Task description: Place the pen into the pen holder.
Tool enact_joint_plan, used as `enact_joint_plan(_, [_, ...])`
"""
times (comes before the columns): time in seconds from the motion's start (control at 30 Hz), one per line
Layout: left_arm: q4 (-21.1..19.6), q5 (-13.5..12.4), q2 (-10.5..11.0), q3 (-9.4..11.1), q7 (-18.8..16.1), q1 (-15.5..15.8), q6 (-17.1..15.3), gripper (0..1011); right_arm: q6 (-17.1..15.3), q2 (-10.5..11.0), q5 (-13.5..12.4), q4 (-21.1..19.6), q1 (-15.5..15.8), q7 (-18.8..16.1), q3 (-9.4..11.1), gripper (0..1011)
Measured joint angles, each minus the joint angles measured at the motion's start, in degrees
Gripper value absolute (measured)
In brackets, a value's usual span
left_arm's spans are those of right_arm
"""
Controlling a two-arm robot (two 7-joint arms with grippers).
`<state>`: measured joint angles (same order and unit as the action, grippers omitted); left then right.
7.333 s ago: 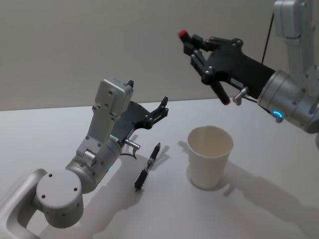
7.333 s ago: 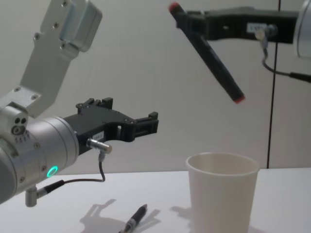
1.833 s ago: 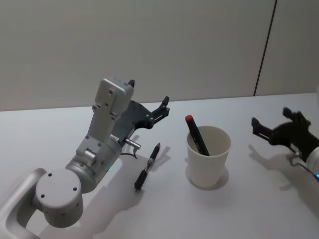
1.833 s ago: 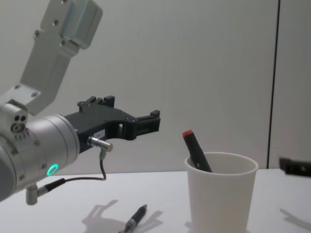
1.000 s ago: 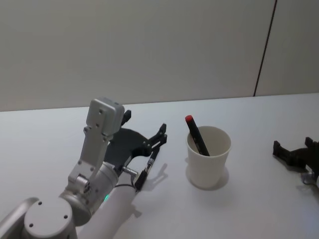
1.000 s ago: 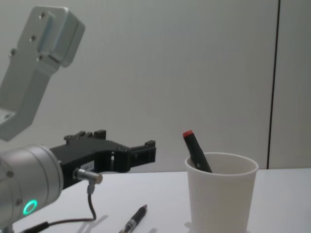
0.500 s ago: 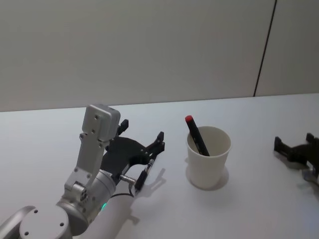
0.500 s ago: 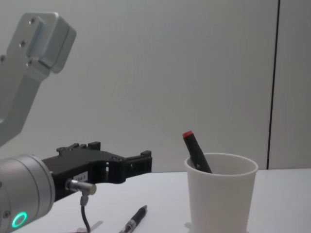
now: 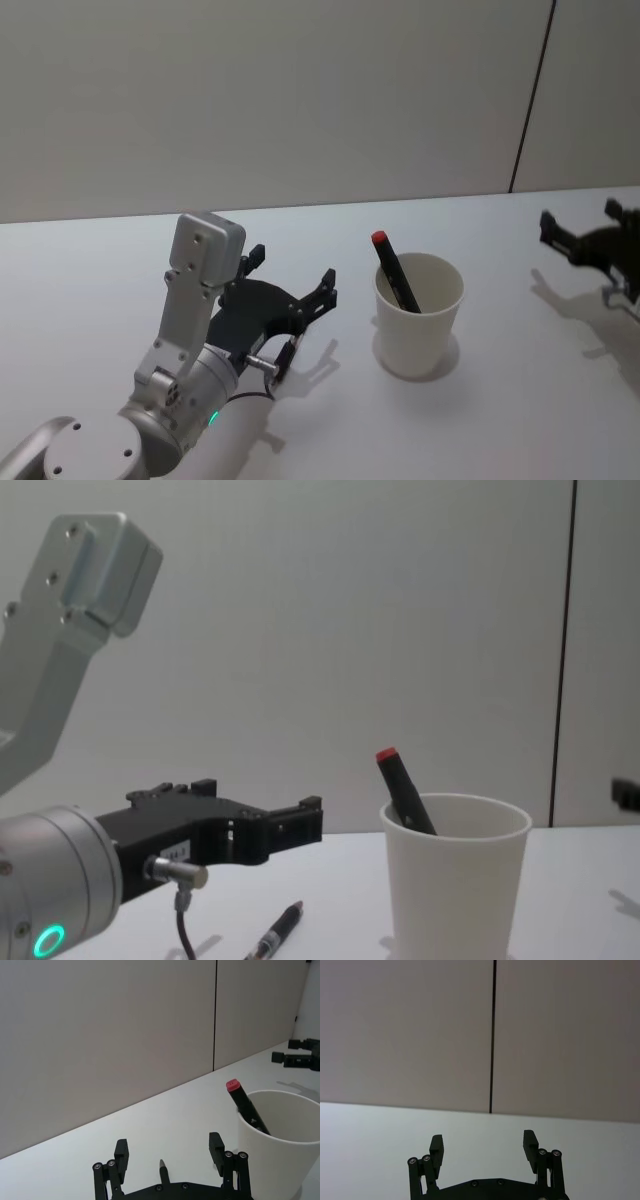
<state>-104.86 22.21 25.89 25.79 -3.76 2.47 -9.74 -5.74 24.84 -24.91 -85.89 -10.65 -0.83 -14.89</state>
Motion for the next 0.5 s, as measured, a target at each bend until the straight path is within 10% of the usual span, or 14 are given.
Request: enact_joint_plan(0.5, [-1.95, 2.3, 0.77, -0.22, 1.31, -1.52, -4.29, 1001, 6.52, -1.81, 3.41, 0.13, -6.59, -6.73, 0.79, 1001])
